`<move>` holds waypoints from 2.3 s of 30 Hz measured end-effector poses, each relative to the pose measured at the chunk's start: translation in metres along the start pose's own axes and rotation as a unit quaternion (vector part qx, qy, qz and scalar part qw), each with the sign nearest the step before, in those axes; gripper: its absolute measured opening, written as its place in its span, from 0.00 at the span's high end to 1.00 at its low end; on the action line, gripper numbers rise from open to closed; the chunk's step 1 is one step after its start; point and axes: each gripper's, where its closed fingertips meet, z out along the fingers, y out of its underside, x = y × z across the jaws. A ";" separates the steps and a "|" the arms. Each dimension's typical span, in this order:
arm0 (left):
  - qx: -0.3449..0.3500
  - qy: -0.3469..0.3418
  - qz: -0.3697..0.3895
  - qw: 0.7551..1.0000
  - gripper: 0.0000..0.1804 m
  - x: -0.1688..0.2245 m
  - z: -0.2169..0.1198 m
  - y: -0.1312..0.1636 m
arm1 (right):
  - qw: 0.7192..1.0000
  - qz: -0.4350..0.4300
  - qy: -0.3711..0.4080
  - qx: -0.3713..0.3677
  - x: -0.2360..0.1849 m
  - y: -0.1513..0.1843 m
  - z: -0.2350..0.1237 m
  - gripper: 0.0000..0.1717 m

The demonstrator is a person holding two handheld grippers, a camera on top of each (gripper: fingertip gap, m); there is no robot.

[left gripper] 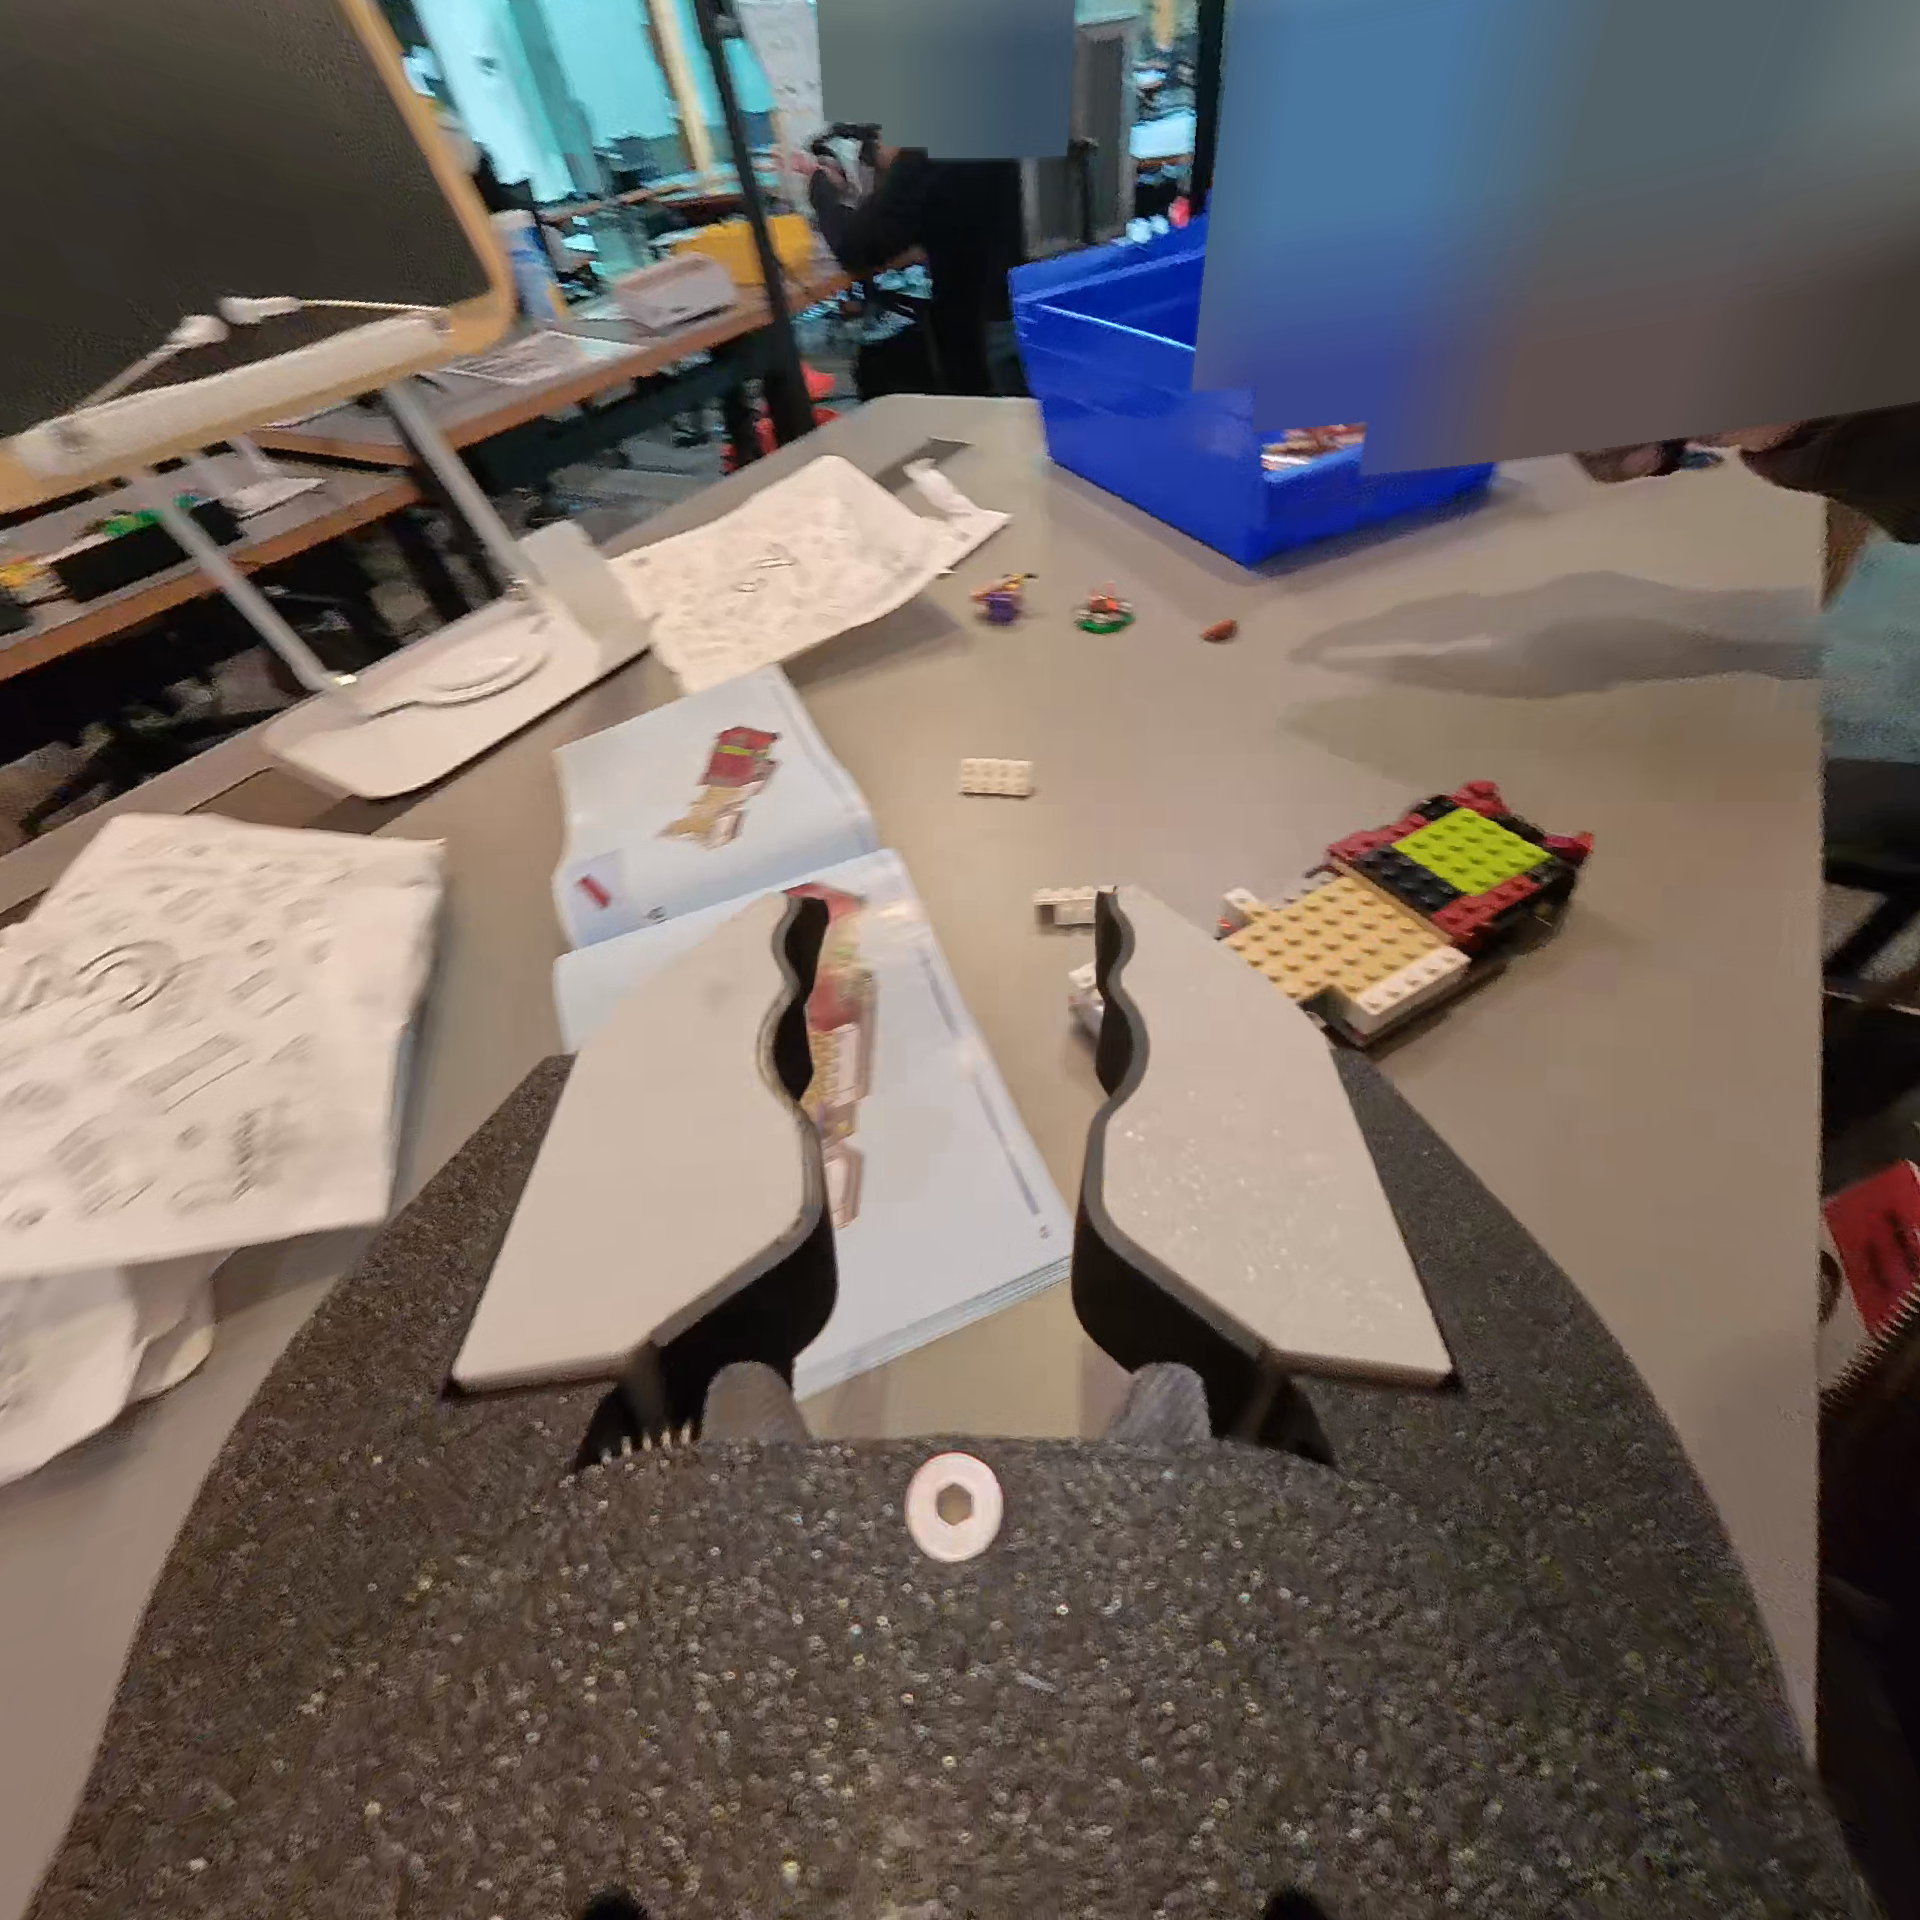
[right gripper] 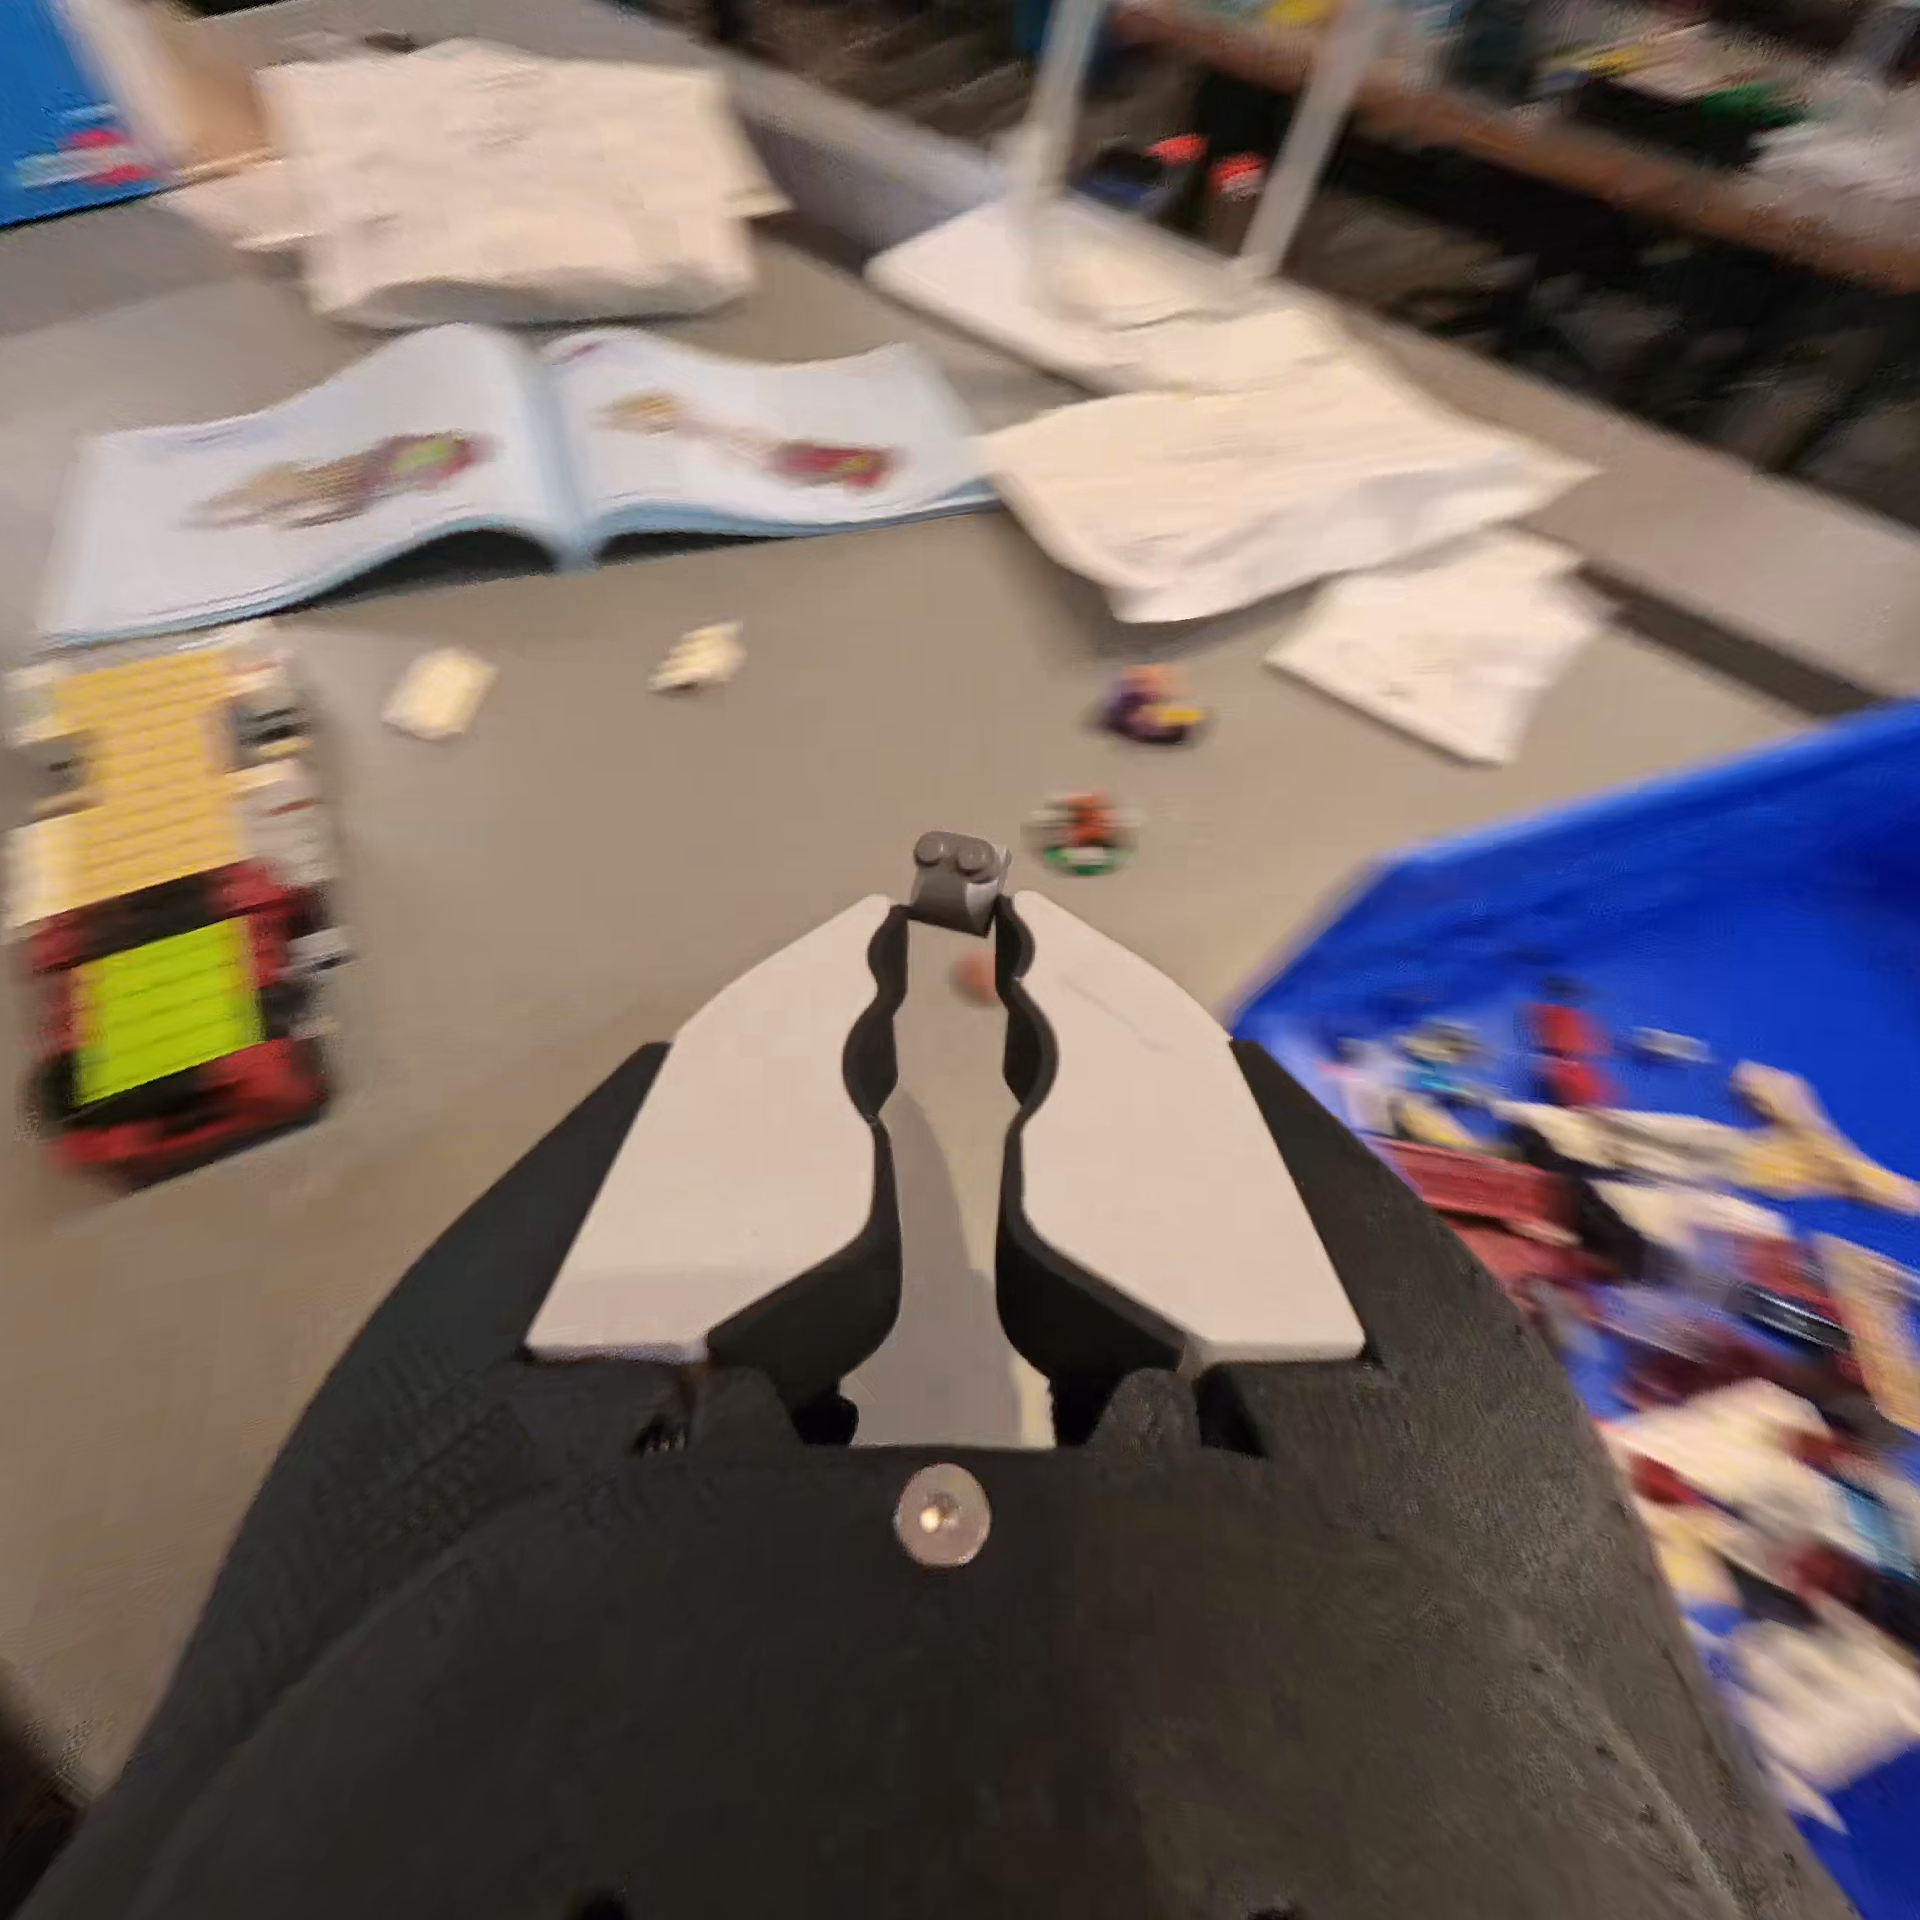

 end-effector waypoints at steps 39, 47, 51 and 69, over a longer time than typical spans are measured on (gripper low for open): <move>0.057 -0.070 -0.083 0.992 0.57 -0.151 0.014 -0.043 | 0.972 -0.114 -0.205 0.010 -0.104 -0.042 0.089 0.81; 0.003 -0.022 -0.080 0.997 0.60 -0.133 0.062 0.028 | 0.956 -0.123 -0.268 -0.001 -0.145 -0.024 0.124 0.81; -0.032 -0.020 -0.068 0.997 0.60 -0.134 0.066 0.043 | 0.956 -0.100 -0.274 0.000 -0.139 -0.018 0.125 0.82; -0.080 -0.029 -0.081 0.993 0.65 -0.147 0.059 0.069 | 0.956 -0.088 -0.281 -0.017 -0.136 -0.006 0.128 0.82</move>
